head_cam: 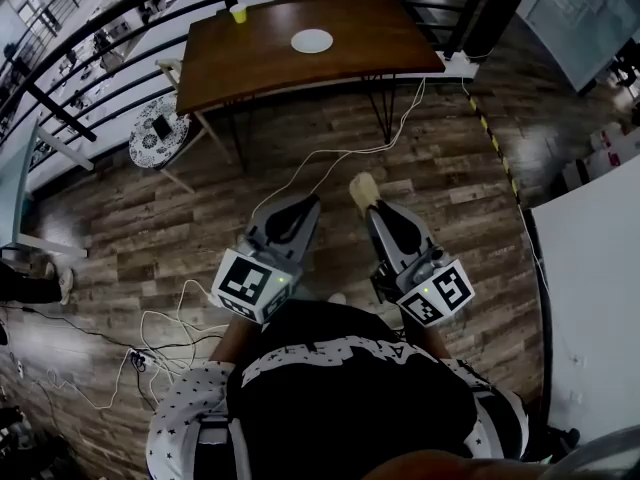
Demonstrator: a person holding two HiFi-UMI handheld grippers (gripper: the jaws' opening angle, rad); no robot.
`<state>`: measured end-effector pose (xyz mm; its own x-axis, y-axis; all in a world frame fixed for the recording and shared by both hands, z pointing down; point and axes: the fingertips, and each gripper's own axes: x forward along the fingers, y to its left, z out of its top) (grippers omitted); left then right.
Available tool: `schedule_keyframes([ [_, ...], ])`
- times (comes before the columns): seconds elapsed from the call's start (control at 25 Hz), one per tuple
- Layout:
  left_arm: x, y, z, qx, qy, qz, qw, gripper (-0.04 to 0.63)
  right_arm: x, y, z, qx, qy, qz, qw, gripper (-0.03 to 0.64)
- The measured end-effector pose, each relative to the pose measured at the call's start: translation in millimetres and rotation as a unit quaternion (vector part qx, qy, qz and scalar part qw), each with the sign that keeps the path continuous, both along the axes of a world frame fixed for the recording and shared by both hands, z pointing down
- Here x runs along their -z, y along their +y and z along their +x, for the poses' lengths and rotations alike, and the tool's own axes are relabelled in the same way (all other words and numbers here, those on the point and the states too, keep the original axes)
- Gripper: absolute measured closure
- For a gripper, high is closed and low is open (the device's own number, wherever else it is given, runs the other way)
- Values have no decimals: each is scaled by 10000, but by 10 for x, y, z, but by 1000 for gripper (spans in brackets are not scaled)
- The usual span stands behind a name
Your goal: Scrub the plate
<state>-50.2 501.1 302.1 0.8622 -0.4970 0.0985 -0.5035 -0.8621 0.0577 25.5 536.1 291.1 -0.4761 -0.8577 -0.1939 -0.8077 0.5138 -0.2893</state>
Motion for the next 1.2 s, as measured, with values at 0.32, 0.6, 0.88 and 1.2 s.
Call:
schedule_keyframes([
  [0.32, -125, -208, 21, 71, -87, -155, 9998, 581, -119, -243, 78, 3, -60, -180, 9998, 568],
  [0.6, -123, -615, 34, 78, -5, -100, 9999, 581, -80, -581, 49, 32, 118, -187, 9997, 568],
  [0.88, -67, -996, 6, -20, -20, -73, 10000, 581, -10, -957, -32, -37, 171, -142, 9997, 568],
  [1.2, -23, -1365, 12, -100, 18, -6, 9999, 581, 30, -1296, -44, -108, 230, -145, 9996, 568],
])
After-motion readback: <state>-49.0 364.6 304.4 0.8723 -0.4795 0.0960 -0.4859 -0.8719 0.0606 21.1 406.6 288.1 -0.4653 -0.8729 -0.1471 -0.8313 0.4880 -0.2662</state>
